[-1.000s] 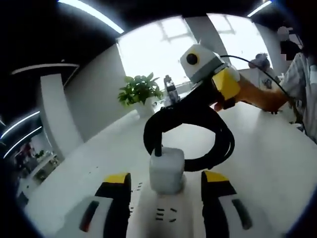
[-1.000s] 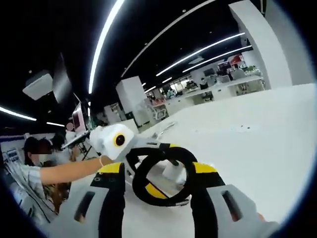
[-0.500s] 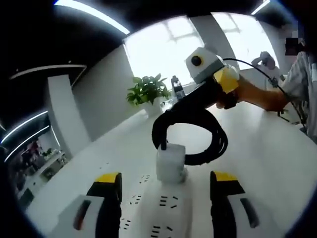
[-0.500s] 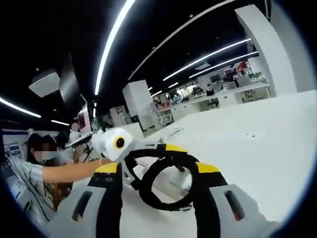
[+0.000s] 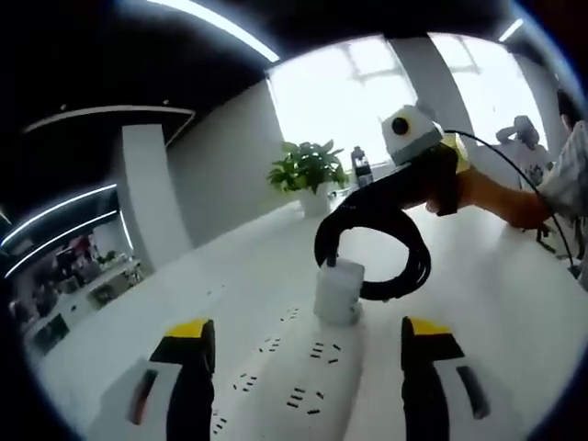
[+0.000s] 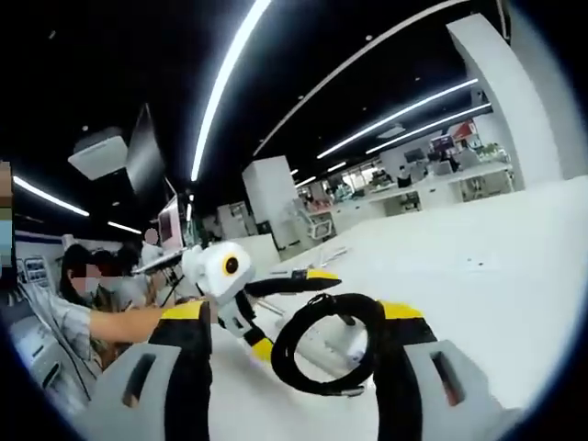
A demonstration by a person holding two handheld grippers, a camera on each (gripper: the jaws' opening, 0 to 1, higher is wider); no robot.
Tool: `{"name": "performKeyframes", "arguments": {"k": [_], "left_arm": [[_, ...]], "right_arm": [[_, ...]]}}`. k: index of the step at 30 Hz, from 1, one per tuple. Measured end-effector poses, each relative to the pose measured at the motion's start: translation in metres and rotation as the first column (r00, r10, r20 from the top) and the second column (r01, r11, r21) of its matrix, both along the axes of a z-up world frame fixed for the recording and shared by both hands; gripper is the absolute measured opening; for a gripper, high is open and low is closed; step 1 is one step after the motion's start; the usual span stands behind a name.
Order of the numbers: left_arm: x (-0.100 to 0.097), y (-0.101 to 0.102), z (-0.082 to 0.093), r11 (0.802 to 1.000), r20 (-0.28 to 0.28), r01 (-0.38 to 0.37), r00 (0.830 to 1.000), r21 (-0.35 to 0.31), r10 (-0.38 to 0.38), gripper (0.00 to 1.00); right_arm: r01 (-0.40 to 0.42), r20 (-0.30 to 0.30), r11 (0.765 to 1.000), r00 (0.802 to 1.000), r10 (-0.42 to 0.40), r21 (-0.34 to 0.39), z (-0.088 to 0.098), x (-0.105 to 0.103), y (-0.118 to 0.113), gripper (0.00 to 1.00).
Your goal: Straighten the power strip on the desk, plug the charger into it
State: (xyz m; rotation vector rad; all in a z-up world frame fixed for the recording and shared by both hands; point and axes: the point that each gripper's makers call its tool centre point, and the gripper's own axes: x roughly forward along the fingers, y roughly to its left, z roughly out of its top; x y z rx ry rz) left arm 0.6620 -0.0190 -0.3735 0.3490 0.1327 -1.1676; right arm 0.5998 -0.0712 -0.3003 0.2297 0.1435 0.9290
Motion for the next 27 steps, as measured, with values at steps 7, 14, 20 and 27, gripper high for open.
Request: {"name": "performKeyframes", "arguments": {"k": [7,14,20,27], "left_arm": [[-0.019,0.005,0.000,1.000,-0.020,0.009,1.000,-0.009,-0.009,0.91],[-0.029,0.016,-0.001,0.999,-0.026,-0.043,0.999,0.017,0.043,0.93],[-0.038,0.029,0.002,0.996,-0.084,-0.088,0.993,0.000,0.088,0.94],[-0.046,0.042,0.009,0.990,-0.118,-0.143,0.983,-0.008,0.141,0.96]], "right_arm": [[-0.022,0.039,0.999,0.999,0.024,-0.042,-0.001,-0.010,-0.001,0.73],[-0.032,0.031,0.999,0.999,0.033,-0.039,0.000,-0.015,-0.002,0.74],[-0.051,0.023,0.997,0.998,0.052,-0.056,-0.003,-0.024,0.000,0.82],[-0.046,0.030,0.998,0.998,0.048,-0.049,0.000,-0.027,-0.006,0.86]]}}
